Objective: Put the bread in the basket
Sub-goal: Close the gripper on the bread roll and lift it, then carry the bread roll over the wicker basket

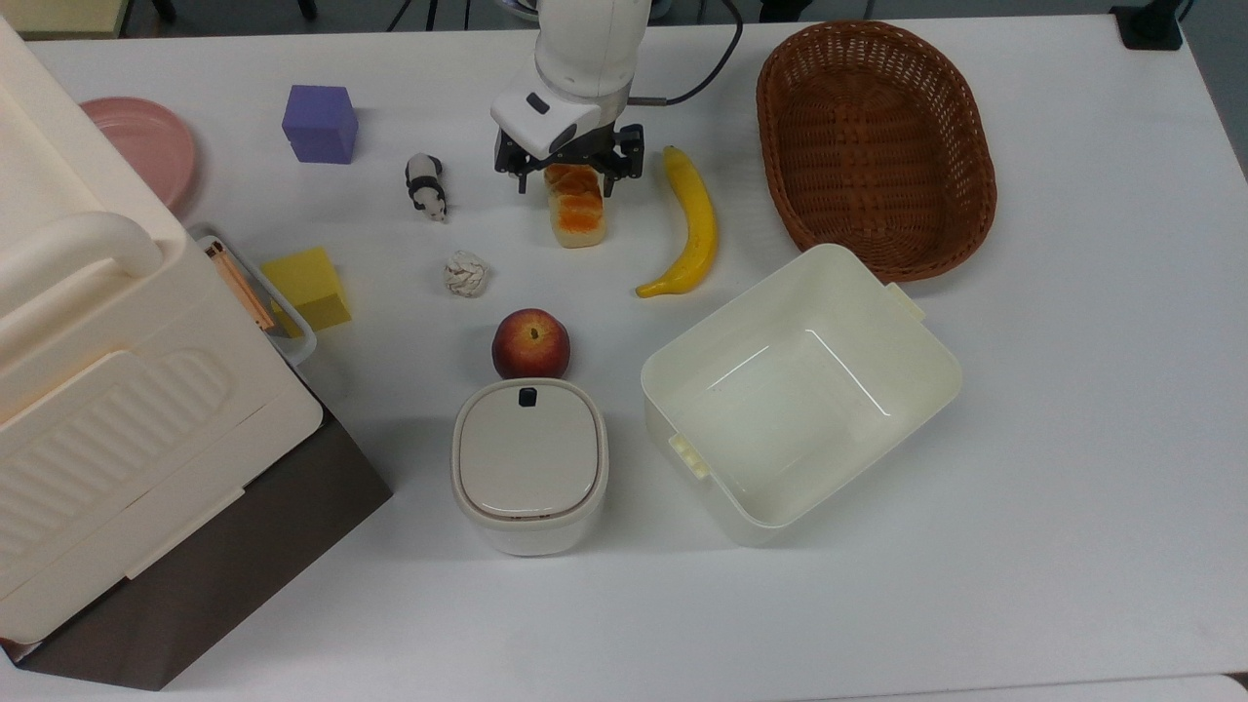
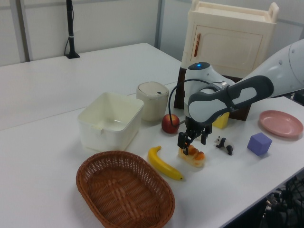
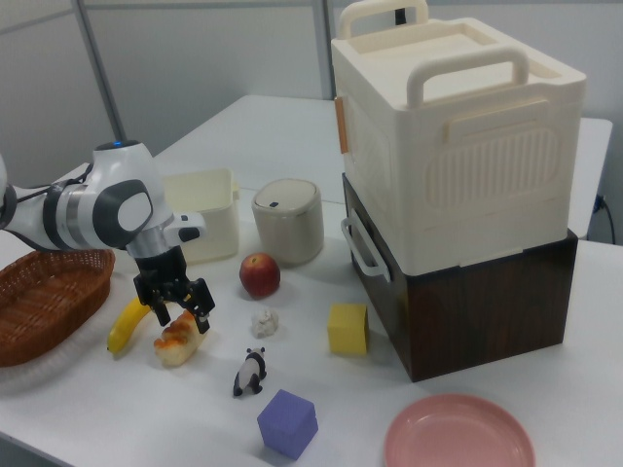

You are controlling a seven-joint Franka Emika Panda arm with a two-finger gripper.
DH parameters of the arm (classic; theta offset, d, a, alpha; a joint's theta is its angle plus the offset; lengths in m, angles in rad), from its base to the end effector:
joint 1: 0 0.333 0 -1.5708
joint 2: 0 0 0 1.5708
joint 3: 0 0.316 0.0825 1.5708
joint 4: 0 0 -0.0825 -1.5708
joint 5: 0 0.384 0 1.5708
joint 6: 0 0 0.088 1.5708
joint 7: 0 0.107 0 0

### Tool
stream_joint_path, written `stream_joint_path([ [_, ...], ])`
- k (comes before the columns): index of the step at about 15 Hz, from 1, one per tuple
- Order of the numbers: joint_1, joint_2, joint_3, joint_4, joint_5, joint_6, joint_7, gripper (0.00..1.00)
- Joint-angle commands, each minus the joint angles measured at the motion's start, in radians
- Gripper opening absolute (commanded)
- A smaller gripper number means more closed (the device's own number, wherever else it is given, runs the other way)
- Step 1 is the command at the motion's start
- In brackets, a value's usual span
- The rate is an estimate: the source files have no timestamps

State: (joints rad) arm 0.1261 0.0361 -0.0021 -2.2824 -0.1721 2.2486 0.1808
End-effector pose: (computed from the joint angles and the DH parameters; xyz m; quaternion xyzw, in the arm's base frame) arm 0.5088 0.0586 0.3326 0.9969 0.0279 -0.0245 0.0696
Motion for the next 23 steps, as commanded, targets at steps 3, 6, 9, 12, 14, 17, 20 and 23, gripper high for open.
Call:
stream_joint_path([
  [3, -0.002, 0.037, -0.001, 0.004, -0.021, 0.031, 0.016, 1.00],
  [6, 0.000, 0.047, -0.001, 0.004, -0.032, 0.031, 0.014, 0.62],
  [9, 0.001, 0.054, -0.001, 0.004, -0.081, 0.020, 0.016, 0.38],
  [12, -0.002, 0.054, -0.001, 0.006, -0.083, 0.022, 0.017, 0.17],
  [14, -0.005, 0.050, -0.001, 0.007, -0.081, 0.020, 0.023, 0.18],
  [17, -0.005, 0.031, 0.001, 0.044, -0.075, 0.000, 0.032, 0.19],
  [20, 0.006, -0.008, 0.008, 0.169, -0.069, -0.160, 0.052, 0.19],
  [23, 0.004, -0.027, 0.082, 0.271, 0.003, -0.280, 0.054, 0.19],
])
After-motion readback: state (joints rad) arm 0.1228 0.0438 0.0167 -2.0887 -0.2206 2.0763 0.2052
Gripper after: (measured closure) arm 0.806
